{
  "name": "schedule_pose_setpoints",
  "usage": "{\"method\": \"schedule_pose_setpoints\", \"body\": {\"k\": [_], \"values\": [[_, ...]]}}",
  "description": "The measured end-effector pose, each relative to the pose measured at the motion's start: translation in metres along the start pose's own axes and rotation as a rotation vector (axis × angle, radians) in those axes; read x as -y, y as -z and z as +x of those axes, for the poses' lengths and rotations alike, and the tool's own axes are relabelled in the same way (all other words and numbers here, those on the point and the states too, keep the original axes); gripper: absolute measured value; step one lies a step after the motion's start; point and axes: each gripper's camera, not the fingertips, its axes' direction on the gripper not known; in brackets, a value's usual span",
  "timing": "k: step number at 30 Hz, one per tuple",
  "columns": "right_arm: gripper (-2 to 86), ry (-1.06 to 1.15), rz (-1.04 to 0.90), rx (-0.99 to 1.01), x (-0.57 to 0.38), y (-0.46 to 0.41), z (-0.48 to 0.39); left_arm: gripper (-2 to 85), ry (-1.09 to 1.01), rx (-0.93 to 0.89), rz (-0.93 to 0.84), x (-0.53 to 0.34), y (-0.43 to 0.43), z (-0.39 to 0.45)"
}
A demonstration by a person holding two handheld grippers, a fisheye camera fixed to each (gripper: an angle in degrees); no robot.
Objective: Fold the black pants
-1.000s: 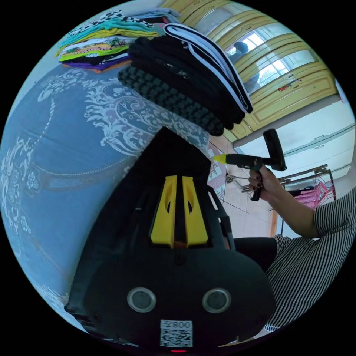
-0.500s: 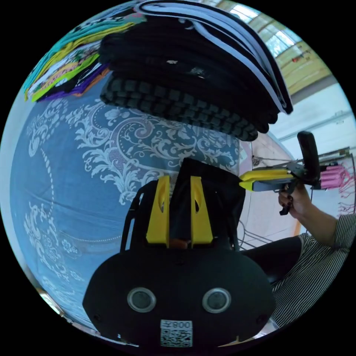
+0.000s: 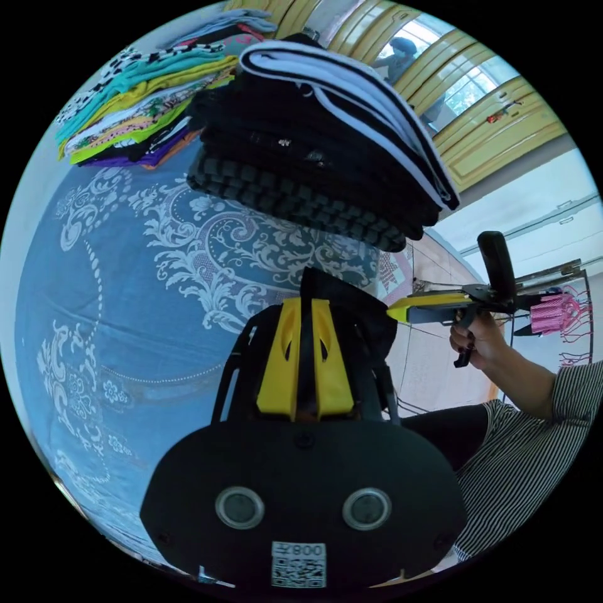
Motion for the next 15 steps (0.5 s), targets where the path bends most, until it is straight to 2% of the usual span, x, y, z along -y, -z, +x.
{"method": "schedule_pose_setpoints", "body": {"k": [15], "values": [[1.7, 0.297, 0.014, 0.229, 0.014, 0.052, -0.198, 1.7, -0.028, 0.067, 0.178, -0.119, 0.193, 0.006]]}}
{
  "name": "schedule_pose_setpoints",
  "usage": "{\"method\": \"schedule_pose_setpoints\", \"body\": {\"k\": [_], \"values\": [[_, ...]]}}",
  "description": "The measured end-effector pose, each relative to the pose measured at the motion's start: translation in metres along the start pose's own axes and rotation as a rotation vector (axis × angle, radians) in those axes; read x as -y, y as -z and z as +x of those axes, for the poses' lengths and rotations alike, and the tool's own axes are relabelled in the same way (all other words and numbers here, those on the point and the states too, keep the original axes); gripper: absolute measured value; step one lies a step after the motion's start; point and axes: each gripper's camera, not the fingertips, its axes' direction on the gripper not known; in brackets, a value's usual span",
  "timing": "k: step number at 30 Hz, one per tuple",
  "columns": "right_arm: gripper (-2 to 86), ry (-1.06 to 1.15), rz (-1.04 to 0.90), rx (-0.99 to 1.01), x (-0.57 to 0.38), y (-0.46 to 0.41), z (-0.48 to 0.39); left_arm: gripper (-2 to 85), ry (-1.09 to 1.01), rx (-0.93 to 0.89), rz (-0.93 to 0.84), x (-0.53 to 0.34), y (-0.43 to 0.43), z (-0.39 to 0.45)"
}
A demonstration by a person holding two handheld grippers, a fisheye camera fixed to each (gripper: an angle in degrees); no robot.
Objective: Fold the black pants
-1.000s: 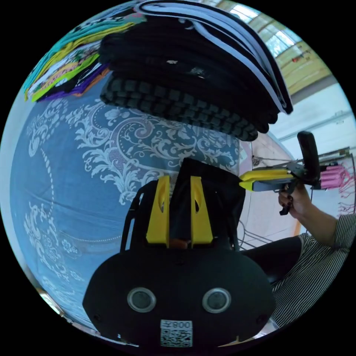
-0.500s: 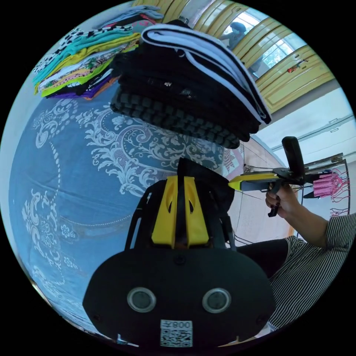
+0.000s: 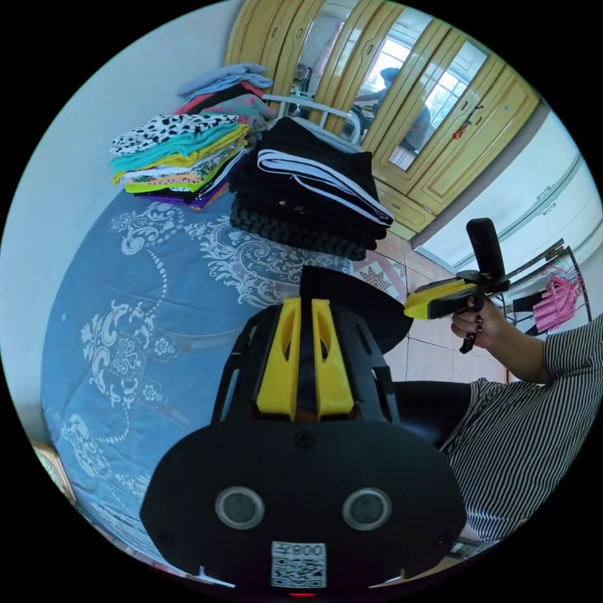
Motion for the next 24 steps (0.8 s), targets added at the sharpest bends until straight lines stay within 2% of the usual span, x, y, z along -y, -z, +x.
{"method": "schedule_pose_setpoints", "body": {"k": [6, 11, 24], "values": [[1.7, 0.11, -0.081, 0.093, 0.028, -0.043, -0.09, 1.6, 0.051, 0.04, 0.072, -0.067, 0.084, -0.016], [1.7, 0.21, -0.231, 0.138, 0.054, -0.114, -0.17, 1.4, 0.125, 0.06, 0.109, -0.14, 0.146, -0.04], [1.6, 0.293, -0.578, 0.12, 0.098, -0.305, -0.288, 1.3, 0.365, 0.023, 0.088, -0.3, 0.214, -0.119]]}}
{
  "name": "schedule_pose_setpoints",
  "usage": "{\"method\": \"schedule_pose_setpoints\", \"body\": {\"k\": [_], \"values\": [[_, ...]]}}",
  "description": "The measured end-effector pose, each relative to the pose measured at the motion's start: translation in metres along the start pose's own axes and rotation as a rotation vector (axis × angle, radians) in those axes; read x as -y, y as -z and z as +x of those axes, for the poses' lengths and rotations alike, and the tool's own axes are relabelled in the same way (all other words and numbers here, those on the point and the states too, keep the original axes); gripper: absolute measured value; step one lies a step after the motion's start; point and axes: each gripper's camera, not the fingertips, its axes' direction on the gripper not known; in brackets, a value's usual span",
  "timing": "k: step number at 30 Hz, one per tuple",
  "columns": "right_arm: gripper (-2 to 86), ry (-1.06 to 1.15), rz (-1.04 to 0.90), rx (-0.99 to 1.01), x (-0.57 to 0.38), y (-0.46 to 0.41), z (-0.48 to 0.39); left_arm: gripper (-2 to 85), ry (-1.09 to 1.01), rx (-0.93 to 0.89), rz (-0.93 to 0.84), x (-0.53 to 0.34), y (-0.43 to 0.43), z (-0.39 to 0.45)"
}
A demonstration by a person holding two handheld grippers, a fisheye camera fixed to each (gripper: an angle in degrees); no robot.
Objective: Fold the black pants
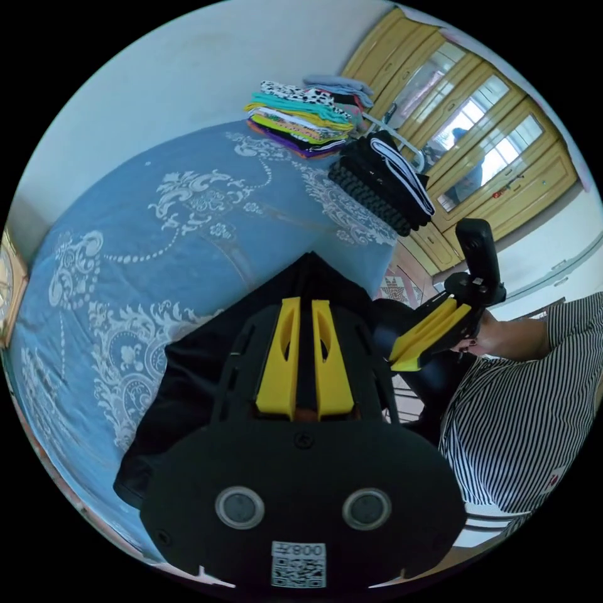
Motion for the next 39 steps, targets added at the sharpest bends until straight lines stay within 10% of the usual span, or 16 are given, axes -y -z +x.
{"method": "schedule_pose_setpoints", "body": {"k": [15, 39], "values": [[1.1, -0.054, -0.269, -0.057, 0.129, -0.131, -0.018, 0.2, 0.332, -0.016, 0.034, -0.099, 0.049, -0.105], [0.1, 0.028, -0.305, -0.293, 0.213, -0.173, -0.015, 0.1, 0.39, -0.003, 0.041, -0.161, 0.075, -0.028]]}}
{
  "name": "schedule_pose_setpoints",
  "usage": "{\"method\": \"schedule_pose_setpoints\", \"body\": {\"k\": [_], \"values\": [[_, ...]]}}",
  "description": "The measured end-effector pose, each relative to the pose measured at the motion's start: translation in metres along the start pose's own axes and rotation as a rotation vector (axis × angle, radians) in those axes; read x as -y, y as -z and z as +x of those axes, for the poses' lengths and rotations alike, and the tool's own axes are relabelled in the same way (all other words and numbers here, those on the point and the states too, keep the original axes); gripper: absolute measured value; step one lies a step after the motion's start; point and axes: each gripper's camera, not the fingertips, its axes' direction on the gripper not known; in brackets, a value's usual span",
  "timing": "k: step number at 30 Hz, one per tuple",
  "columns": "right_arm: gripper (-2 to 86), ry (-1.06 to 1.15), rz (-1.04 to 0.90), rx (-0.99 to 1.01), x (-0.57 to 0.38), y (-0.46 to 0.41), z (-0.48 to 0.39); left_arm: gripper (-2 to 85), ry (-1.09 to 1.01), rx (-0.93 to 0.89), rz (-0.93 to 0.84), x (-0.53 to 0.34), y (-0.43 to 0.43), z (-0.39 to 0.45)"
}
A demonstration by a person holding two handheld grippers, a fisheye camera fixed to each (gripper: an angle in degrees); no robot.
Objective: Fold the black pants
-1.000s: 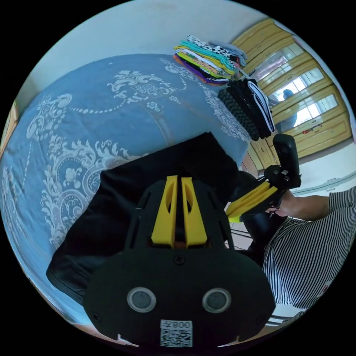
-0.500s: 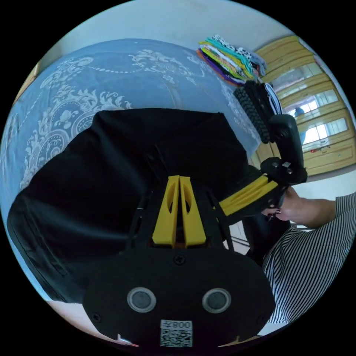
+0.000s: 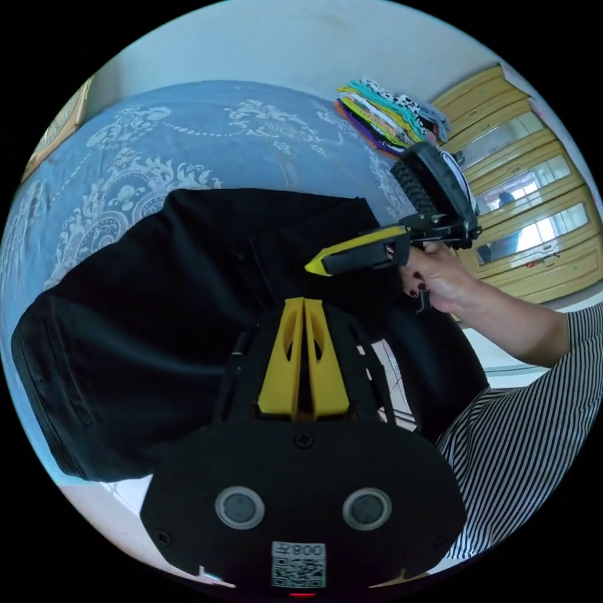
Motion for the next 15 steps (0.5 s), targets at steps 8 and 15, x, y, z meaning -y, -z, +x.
{"method": "schedule_pose_setpoints", "body": {"k": [8, 15], "values": [[0.8, -0.056, 0.184, -0.01, -0.074, 0.057, 0.035, 0.7, -0.002, 0.024, -0.018, -0.017, -0.001, 0.036], [3.3, -0.326, 0.266, 0.128, -0.167, 0.058, 0.129, 4.1, -0.08, -0.085, 0.002, -0.028, -0.013, 0.095]]}}
